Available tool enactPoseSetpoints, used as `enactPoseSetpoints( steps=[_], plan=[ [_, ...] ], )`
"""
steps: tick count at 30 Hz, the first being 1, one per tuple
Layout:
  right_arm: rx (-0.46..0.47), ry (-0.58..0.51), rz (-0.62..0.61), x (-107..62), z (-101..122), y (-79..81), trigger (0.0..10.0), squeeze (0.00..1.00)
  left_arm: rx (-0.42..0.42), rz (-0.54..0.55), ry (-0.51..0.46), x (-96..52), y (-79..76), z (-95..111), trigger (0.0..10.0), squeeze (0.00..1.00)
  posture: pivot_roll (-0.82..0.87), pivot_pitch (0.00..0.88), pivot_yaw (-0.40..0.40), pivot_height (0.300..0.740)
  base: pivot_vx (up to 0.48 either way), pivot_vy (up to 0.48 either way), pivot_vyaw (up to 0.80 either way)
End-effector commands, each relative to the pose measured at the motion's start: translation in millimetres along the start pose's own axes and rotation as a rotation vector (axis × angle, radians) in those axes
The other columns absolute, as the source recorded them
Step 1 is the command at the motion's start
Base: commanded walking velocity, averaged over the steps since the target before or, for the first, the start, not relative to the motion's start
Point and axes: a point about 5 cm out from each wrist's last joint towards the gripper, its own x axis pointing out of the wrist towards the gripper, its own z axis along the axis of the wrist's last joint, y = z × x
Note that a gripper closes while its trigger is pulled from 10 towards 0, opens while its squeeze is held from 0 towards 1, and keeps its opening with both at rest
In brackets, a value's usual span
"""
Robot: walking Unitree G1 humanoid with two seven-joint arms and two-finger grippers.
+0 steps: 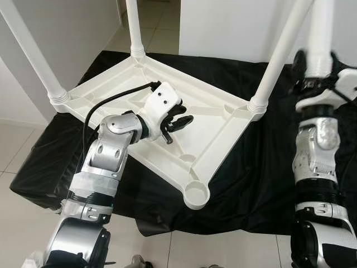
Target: Building children table
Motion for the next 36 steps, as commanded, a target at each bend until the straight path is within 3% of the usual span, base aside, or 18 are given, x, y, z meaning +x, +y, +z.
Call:
enactPoseSetpoints(
  steps=[1,5,12,18,21,22,25,29,32,36],
  plan=[
    [-0.001,-0.148,0.067,20.5,31,15.1,10.0,0.0,-0.004,0.212,-0.015,-2.7,14.9,3,10.0,0.0,-0.01,0.037,0.005,0.74,0.0,0.0,0.0],
    [0.008,-0.19,0.073,26.3,41,18.2,10.0,0.0,-0.005,0.22,-0.021,-3.4,17.3,4,10.0,0.0,-0.01,0.036,0.006,0.74,0.0,0.0,0.0],
    [0.01,-0.271,0.159,35.1,64,31.3,10.0,0.0,-0.091,0.263,-0.109,-8.5,31.5,17,10.0,0.0,-0.01,0.041,0.009,0.74,0.0,0.0,0.0],
    [0.007,-0.255,0.193,32.4,61,35.1,10.0,0.0,-0.134,0.269,-0.145,-10.6,36.3,21,10.0,0.0,-0.01,0.042,0.009,0.74,0.0,0.0,0.0],
    [0.052,-0.158,0.271,17.7,44,46.7,10.0,0.0,-0.291,0.199,-0.25,-13.8,41.4,30,10.0,0.02,-0.01,0.047,0.007,0.74,0.0,0.0,0.0],
    [0.063,-0.13,0.306,12.4,39,52.3,10.0,0.0,-0.337,0.176,-0.279,-14.3,41.8,32,10.0,1.0,-0.01,0.048,0.007,0.74,0.0,0.0,0.0],
    [0.07,-0.104,0.334,7.3,34,57.6,10.0,0.0,-0.381,0.147,-0.306,-14.5,41.5,34,10.0,1.0,-0.01,0.048,0.007,0.74,0.0,0.0,0.0],
    [0.099,-0.038,0.42,-8.0,22,69.8,10.0,0.0,-0.465,0.1,-0.379,-16.1,42.7,41,10.0,1.0,-0.01,0.049,0.008,0.74,0.0,0.0,0.0],
    [0.157,0.047,0.501,-29.9,9,83.7,10.0,0.0,-0.537,0.09,-0.437,-16.3,48.9,48,10.0,1.0,-0.01,0.05,0.008,0.74,0.0,0.0,0.0],
    [0.192,0.09,0.531,-38.8,4,90.1,10.0,0.0,-0.598,0.049,-0.479,-16.1,49.5,52,10.0,1.0,-0.01,0.049,0.009,0.74,0.0,0.0,0.0]
  ],
)
